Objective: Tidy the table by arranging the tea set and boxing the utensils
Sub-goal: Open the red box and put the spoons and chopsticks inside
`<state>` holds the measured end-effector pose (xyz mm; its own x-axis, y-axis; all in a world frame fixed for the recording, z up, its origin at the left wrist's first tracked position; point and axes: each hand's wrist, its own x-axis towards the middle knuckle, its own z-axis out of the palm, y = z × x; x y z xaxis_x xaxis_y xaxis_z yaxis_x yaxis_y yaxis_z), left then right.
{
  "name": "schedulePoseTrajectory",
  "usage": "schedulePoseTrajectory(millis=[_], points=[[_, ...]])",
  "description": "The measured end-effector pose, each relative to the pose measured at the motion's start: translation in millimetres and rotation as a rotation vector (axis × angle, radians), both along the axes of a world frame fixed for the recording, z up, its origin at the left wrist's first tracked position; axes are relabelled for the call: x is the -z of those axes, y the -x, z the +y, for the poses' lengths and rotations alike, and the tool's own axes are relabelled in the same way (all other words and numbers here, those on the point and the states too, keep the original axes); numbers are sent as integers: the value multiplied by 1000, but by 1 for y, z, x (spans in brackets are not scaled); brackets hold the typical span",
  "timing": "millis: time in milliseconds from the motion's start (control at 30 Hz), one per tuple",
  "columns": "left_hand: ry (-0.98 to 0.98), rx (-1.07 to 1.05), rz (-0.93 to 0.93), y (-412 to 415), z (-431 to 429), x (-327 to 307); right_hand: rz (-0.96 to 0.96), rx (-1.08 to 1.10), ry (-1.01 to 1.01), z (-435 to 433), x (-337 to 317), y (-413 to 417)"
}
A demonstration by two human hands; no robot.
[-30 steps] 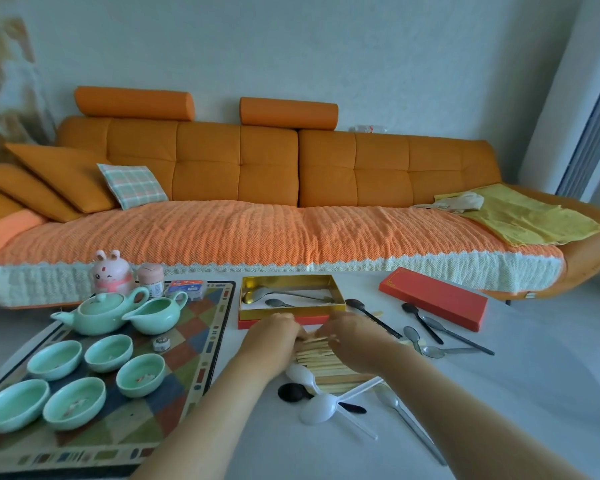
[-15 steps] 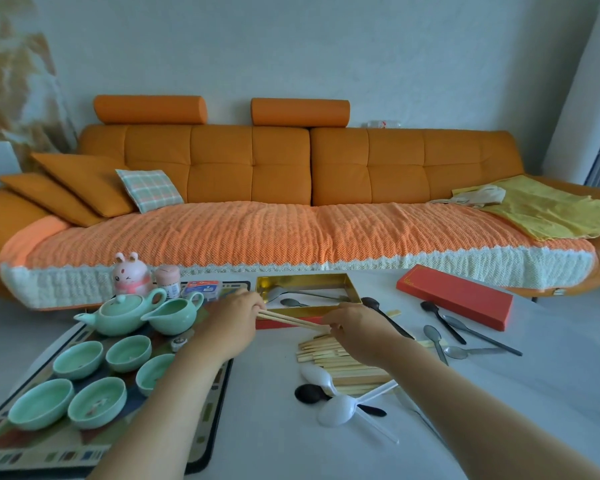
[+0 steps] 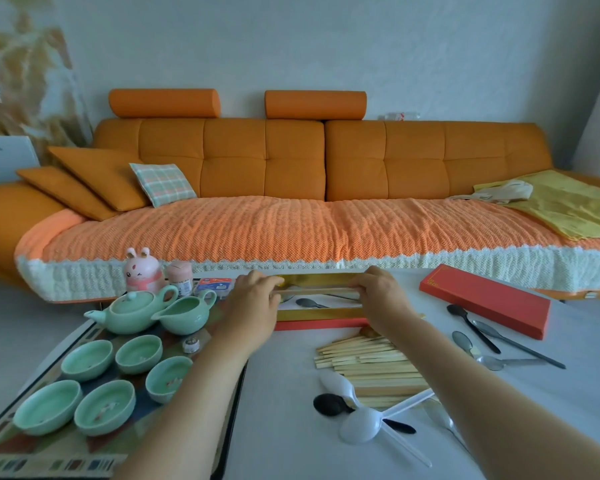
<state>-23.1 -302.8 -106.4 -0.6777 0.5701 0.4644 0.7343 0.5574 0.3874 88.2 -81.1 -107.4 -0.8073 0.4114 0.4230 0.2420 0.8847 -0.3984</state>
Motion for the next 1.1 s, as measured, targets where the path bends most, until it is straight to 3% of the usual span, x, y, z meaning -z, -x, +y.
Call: schedulePoseTrajectory(millis=[333,467,633,833,933,1033,1100], points=[[327,171,44,-11,22,21,-282,-73,56,-6,1,2],[309,172,21,-12,22,22,-371,-179,90,-15,0,-6],[262,183,-103,-18,17,17,-401,-195,30,-16,-3,-17],[252,197,-122,-32,12,17,-433,-177,40,-16,-4,-37],[265,171,-50,-38,11,15,-385,-161,27,-18,-5,-49],[158,157,134,-50,15,6,-275,-174,-9,-19,-14,-59],[104,188,138,-61,18,0,-262,-166,-9,-22,-21,-68]])
